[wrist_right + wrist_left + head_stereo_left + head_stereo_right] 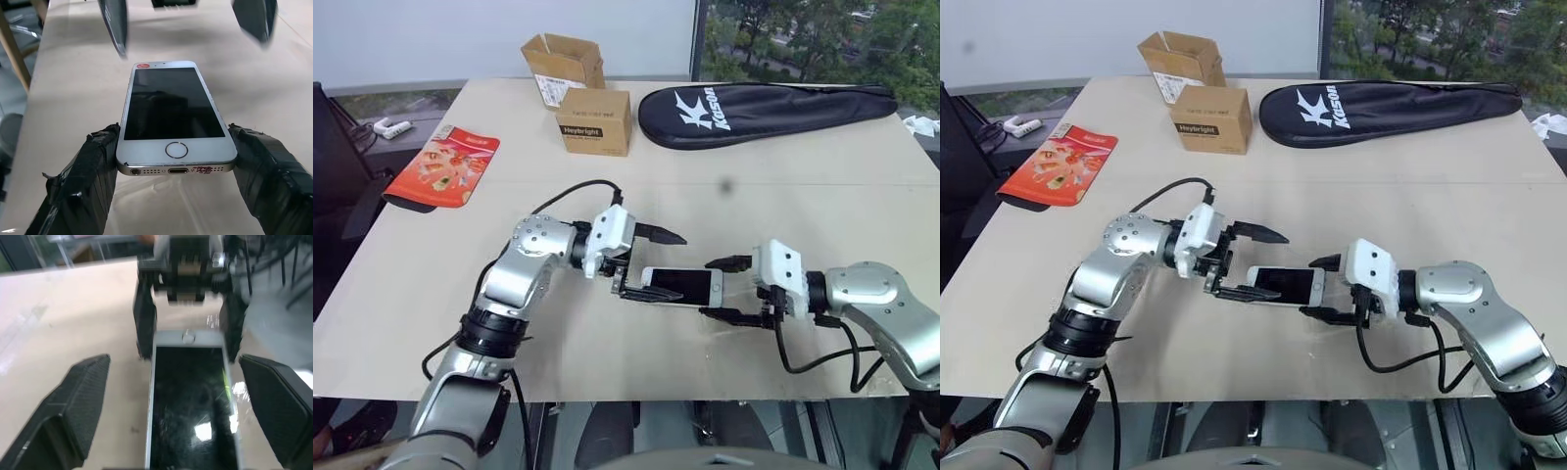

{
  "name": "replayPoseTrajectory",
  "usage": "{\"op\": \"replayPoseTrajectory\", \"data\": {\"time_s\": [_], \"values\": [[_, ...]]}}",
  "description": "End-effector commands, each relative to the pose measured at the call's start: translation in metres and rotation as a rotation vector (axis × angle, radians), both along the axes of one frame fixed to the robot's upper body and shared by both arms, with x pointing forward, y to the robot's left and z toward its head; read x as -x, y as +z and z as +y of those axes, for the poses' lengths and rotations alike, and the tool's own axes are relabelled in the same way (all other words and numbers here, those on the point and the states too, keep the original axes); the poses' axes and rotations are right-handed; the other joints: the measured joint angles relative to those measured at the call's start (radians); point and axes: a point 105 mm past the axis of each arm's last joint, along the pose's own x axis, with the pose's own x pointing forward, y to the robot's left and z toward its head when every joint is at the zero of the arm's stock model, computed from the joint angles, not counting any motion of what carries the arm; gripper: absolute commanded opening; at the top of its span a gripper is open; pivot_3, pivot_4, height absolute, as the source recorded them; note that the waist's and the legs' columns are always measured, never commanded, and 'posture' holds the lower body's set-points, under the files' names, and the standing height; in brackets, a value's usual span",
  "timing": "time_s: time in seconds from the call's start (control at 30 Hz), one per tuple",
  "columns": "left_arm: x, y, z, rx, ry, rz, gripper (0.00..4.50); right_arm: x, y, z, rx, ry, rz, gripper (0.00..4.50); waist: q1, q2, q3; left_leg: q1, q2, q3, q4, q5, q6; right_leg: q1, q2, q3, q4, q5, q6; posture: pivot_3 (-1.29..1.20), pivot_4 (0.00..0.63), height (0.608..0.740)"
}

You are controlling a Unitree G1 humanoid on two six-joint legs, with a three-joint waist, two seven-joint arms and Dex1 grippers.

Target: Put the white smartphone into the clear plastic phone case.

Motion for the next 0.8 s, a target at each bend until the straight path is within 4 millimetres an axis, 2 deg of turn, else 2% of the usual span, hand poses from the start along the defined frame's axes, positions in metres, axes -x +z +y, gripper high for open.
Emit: {"op": "replayPoseTrajectory", "data": {"time_s": [0.03, 0.17, 0.33, 0.57, 0.8], "values": [[0.01, 0.019, 0.008, 0.057, 0.001, -0.016, 4.4, 0.002, 0.021, -0.015, -0.045, -0.004, -0.075, 3.02, 0.001, 0.0, 0.0, 0.0, 0.0, 0.0, 0.0, 0.0, 0.0, 0.0, 0.0, 0.0, 0.0, 0.0, 0.0, 0.0, 0.15, 0.74], [0.019, 0.029, 0.023, 0.087, 0.059, 0.031, 4.4, 0.006, 0.025, -0.048, -0.074, -0.009, -0.037, 3.02, 0.002, 0.0, 0.0, 0.0, 0.0, 0.0, 0.0, 0.0, 0.0, 0.0, 0.0, 0.0, 0.0, 0.0, 0.0, 0.0, 0.15, 0.74], [0.035, 0.017, 0.036, 0.02, 0.069, 0.072, 4.4, 0.002, 0.015, -0.081, -0.021, 0.011, -0.03, 3.02, -0.002, 0.0, 0.0, 0.002, 0.0, 0.001, 0.0, 0.0, 0.0, 0.001, 0.0, 0.0, 0.0, 0.0, 0.0, 0.0, 0.15, 0.74], [0.042, 0.001, 0.044, -0.103, 0.086, 0.056, 4.4, -0.01, 0.007, -0.098, 0.033, 0.102, -0.027, 3.02, -0.001, 0.001, 0.001, 0.002, 0.0, 0.001, 0.0, 0.0, 0.0, 0.001, 0.0, 0.0, 0.0, 0.0, 0.0, 0.0, 0.15, 0.74], [0.046, -0.005, 0.047, -0.156, 0.085, 0.049, 4.4, -0.007, 0.003, -0.098, 0.067, 0.245, -0.002, 3.02, 0.001, 0.002, 0.001, 0.002, 0.001, 0.001, 0.0, 0.0, 0.0, 0.001, 0.0, 0.0, 0.0, 0.0, 0.0, 0.0, 0.15, 0.74]]}}
